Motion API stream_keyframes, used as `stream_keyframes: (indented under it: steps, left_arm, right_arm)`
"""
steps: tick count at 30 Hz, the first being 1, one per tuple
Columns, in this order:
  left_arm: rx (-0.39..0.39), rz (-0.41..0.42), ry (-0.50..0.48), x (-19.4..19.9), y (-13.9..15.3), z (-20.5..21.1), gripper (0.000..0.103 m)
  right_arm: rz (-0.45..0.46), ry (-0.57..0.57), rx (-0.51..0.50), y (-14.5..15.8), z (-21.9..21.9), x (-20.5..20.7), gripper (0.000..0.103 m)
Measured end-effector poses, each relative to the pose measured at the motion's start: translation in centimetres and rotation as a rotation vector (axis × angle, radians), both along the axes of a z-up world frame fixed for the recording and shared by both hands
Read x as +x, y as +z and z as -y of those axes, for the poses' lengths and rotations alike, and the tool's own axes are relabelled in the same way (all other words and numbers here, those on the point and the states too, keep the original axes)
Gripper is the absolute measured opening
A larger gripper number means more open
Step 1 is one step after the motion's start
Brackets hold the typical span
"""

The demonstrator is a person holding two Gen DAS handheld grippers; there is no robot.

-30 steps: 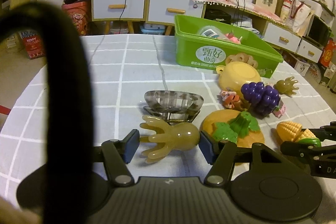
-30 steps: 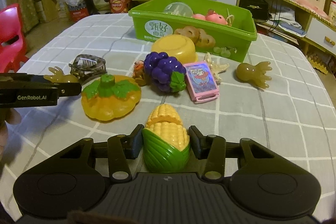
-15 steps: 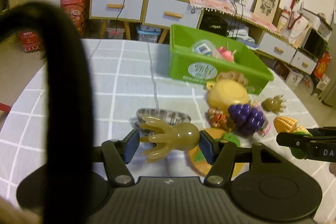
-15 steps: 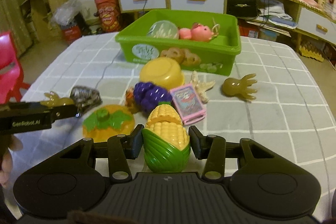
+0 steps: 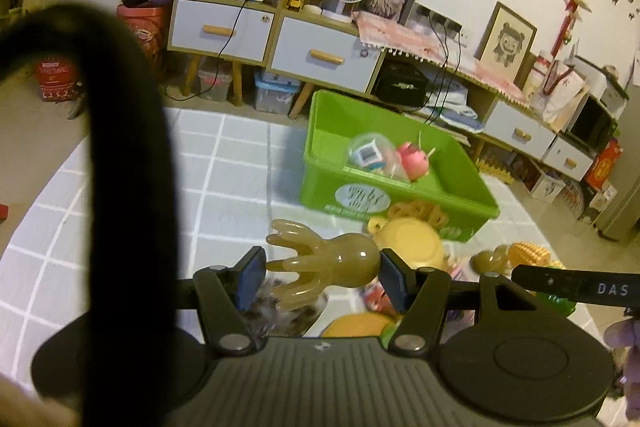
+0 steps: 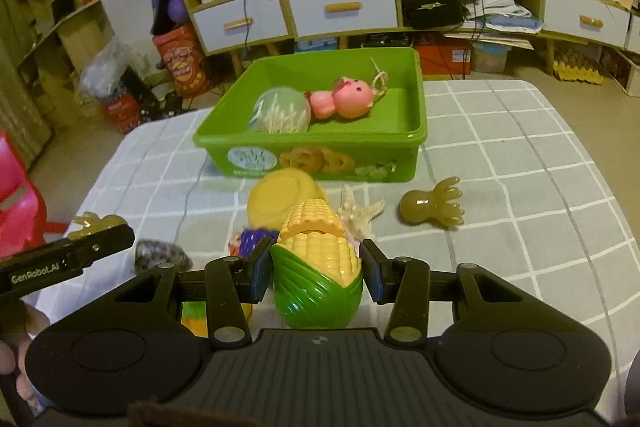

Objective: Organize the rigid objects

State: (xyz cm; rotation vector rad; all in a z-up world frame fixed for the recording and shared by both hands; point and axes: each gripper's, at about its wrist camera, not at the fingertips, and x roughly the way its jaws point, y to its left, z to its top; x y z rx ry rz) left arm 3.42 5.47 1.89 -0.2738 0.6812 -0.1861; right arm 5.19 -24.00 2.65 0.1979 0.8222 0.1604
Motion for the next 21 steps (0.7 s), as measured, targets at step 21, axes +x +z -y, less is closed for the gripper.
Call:
stream_keyframes:
  steps: [21]
  left_arm:
    - [0.019,0.031,-0.088,10.9,1.0,7.9,0.033]
  right_arm:
    - [0.09,-0.213,0.234,1.0,5.8,7.8,0.051]
